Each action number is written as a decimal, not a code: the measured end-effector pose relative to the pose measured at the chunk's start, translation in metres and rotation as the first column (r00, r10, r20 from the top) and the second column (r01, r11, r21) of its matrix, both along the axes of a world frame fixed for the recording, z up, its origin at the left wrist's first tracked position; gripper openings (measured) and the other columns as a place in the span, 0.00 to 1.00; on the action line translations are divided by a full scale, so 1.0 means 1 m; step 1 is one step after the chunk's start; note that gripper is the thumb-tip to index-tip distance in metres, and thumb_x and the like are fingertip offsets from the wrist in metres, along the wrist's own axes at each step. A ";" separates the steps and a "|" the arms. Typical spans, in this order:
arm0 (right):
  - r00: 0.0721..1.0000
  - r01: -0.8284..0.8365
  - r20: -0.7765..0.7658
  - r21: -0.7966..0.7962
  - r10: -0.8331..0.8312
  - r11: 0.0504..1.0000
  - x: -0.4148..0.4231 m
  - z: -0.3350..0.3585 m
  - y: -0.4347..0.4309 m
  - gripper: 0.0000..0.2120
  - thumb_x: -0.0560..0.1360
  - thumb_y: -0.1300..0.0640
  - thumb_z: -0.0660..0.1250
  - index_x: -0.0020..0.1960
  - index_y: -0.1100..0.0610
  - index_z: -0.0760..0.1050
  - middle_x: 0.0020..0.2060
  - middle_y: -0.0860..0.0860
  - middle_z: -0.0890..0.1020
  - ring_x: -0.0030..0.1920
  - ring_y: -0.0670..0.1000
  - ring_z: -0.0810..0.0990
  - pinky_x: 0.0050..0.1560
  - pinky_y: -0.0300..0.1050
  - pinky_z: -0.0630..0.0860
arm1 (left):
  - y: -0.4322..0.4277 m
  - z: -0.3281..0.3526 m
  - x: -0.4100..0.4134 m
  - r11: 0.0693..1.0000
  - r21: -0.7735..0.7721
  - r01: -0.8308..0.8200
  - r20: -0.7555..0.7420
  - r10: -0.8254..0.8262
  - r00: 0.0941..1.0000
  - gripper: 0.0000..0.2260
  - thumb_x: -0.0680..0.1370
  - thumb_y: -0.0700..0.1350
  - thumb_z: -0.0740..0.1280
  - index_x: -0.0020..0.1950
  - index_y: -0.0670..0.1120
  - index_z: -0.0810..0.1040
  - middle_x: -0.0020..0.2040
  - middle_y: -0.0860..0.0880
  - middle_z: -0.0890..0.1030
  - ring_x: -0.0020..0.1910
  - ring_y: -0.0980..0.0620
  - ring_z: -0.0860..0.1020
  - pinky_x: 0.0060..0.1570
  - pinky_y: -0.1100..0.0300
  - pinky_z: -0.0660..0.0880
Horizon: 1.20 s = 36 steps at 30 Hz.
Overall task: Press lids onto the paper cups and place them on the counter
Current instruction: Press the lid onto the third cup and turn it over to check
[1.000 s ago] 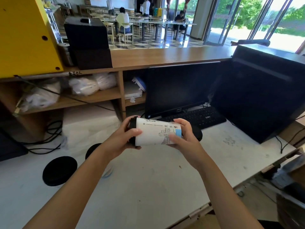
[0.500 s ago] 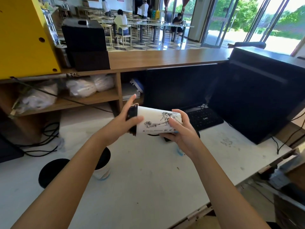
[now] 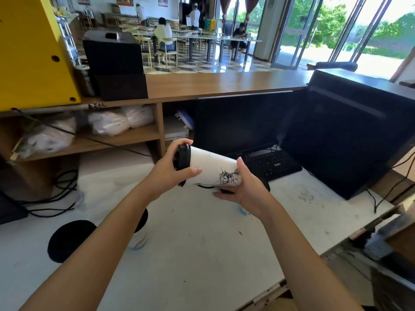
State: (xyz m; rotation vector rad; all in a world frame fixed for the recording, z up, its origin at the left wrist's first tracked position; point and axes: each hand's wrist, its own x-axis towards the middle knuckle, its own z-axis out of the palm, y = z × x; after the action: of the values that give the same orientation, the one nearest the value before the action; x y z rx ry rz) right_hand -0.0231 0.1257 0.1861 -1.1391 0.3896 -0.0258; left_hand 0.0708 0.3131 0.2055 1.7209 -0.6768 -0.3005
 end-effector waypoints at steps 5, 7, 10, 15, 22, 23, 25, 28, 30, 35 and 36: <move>0.999 -0.014 -0.028 -0.002 0.014 1.000 0.000 0.003 0.002 0.22 0.78 0.41 0.58 0.64 0.56 0.69 0.57 0.61 0.78 0.52 0.59 0.83 0.47 0.55 0.82 | -0.001 0.000 -0.005 0.999 0.034 0.026 0.351 -0.036 0.936 0.32 0.65 0.52 0.73 0.65 0.62 0.63 0.63 0.57 0.67 0.62 0.55 0.70 0.57 0.59 0.73; 0.998 0.036 0.037 0.108 -0.040 0.993 0.001 0.003 0.003 0.23 0.78 0.46 0.62 0.65 0.59 0.69 0.58 0.62 0.76 0.54 0.60 0.81 0.47 0.54 0.82 | -0.003 0.000 -0.006 0.999 0.019 0.051 0.444 -0.054 0.894 0.32 0.65 0.52 0.73 0.66 0.62 0.62 0.64 0.60 0.66 0.65 0.57 0.67 0.63 0.56 0.71; 0.984 0.122 0.096 0.250 -0.150 0.961 0.003 0.007 0.003 0.18 0.77 0.52 0.65 0.62 0.62 0.72 0.58 0.62 0.75 0.60 0.61 0.78 0.54 0.59 0.79 | -0.005 -0.002 -0.004 0.997 0.035 0.071 0.431 -0.079 0.899 0.37 0.65 0.54 0.73 0.68 0.64 0.58 0.67 0.60 0.63 0.68 0.56 0.64 0.64 0.52 0.71; 0.970 0.201 0.106 0.164 -0.220 0.966 0.012 0.023 -0.004 0.07 0.75 0.59 0.67 0.52 0.61 0.75 0.48 0.58 0.80 0.53 0.58 0.80 0.59 0.61 0.76 | -0.008 -0.008 0.010 0.983 0.144 0.118 0.212 -0.147 0.966 0.41 0.69 0.51 0.73 0.75 0.58 0.52 0.75 0.55 0.56 0.72 0.54 0.60 0.57 0.67 0.73; 0.951 0.292 0.180 -0.267 -0.250 0.918 0.044 0.079 -0.017 0.23 0.69 0.58 0.74 0.61 0.59 0.71 0.52 0.54 0.81 0.52 0.53 0.81 0.53 0.50 0.80 | -0.035 -0.002 0.034 0.992 0.123 -0.009 0.229 -0.019 0.973 0.36 0.66 0.52 0.76 0.70 0.51 0.63 0.67 0.52 0.69 0.65 0.54 0.69 0.58 0.63 0.68; 0.945 0.311 0.205 -0.311 -0.256 0.898 0.048 0.088 -0.016 0.25 0.68 0.58 0.75 0.62 0.58 0.71 0.52 0.54 0.80 0.50 0.51 0.80 0.51 0.48 0.80 | -0.041 0.001 0.036 0.994 0.110 -0.016 0.249 -0.012 0.968 0.36 0.66 0.52 0.76 0.69 0.51 0.64 0.65 0.51 0.71 0.63 0.54 0.70 0.56 0.63 0.69; 0.935 0.337 0.256 -0.423 -0.246 0.841 0.058 0.105 -0.014 0.28 0.66 0.58 0.76 0.63 0.57 0.70 0.52 0.52 0.79 0.50 0.49 0.80 0.52 0.48 0.80 | -0.051 0.007 0.038 0.995 0.088 -0.041 0.292 0.013 0.956 0.34 0.67 0.51 0.76 0.69 0.51 0.64 0.64 0.51 0.71 0.61 0.54 0.70 0.51 0.66 0.70; 0.929 0.355 0.323 -0.643 -0.179 0.679 0.072 0.123 -0.008 0.32 0.64 0.56 0.77 0.64 0.55 0.69 0.52 0.50 0.77 0.51 0.50 0.78 0.51 0.46 0.79 | -0.064 0.011 0.042 0.997 -0.003 -0.080 0.280 0.077 0.957 0.32 0.68 0.47 0.75 0.68 0.48 0.64 0.61 0.52 0.70 0.59 0.55 0.71 0.48 0.70 0.70; 0.930 0.357 0.348 -0.771 -0.121 0.528 0.081 0.130 -0.003 0.34 0.65 0.53 0.77 0.66 0.55 0.67 0.53 0.50 0.77 0.52 0.50 0.77 0.52 0.47 0.77 | -0.070 0.009 0.045 0.994 -0.066 -0.083 0.238 0.096 0.966 0.32 0.68 0.47 0.76 0.67 0.48 0.65 0.61 0.50 0.72 0.59 0.53 0.72 0.55 0.62 0.73; 0.964 0.254 0.265 -0.941 0.023 0.223 0.099 0.130 0.005 0.37 0.65 0.49 0.76 0.69 0.55 0.65 0.61 0.54 0.75 0.58 0.54 0.75 0.53 0.49 0.75 | -0.078 -0.008 0.049 0.982 -0.148 -0.116 0.143 0.137 0.980 0.29 0.67 0.47 0.77 0.62 0.53 0.65 0.60 0.49 0.74 0.59 0.50 0.74 0.57 0.56 0.74; 0.971 0.226 0.237 -0.953 0.035 0.200 0.102 0.129 0.006 0.37 0.65 0.49 0.76 0.69 0.55 0.64 0.61 0.54 0.75 0.58 0.54 0.75 0.53 0.48 0.75 | -0.079 -0.012 0.048 0.979 -0.156 -0.129 0.128 0.150 0.980 0.29 0.67 0.46 0.77 0.62 0.53 0.65 0.60 0.49 0.74 0.59 0.51 0.74 0.56 0.58 0.73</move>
State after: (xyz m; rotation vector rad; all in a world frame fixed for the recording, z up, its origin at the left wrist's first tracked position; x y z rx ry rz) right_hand 0.0784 0.1317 0.3152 -2.4186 0.2138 -0.6100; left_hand 0.1189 0.2345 0.1936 1.6488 -0.6586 -0.0308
